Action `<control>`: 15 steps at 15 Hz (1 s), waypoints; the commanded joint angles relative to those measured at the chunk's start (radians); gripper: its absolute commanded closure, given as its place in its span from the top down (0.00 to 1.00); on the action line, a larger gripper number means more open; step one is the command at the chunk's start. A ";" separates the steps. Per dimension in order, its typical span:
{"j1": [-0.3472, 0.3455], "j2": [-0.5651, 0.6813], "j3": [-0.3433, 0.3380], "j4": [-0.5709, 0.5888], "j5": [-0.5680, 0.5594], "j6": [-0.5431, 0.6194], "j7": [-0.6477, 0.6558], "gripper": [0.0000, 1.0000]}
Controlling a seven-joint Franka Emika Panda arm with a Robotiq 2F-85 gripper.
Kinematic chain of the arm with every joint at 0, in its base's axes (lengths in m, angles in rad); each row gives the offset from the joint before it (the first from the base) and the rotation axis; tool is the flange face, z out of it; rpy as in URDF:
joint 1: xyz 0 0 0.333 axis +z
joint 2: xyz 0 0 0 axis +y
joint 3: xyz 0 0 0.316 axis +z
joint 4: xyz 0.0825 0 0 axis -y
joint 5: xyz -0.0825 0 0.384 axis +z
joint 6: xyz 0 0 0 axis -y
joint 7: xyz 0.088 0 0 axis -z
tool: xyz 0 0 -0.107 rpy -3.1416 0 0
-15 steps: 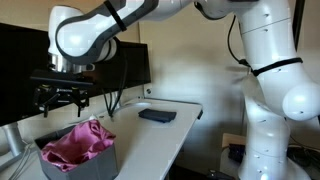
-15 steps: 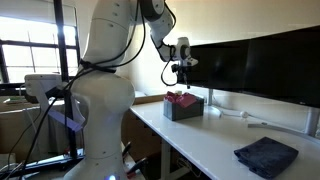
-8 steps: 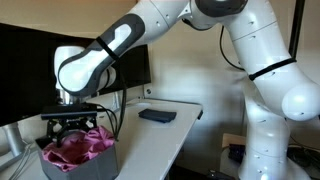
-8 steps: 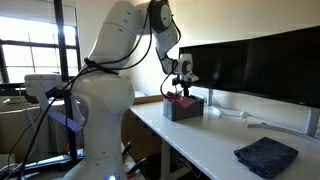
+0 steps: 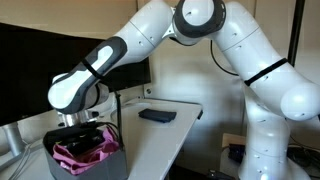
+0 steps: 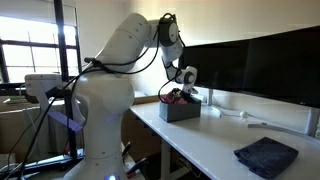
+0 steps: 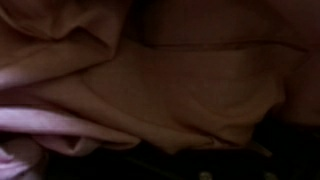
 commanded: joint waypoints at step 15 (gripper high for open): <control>0.011 -0.421 0.071 -0.240 -0.003 0.018 -0.101 1.00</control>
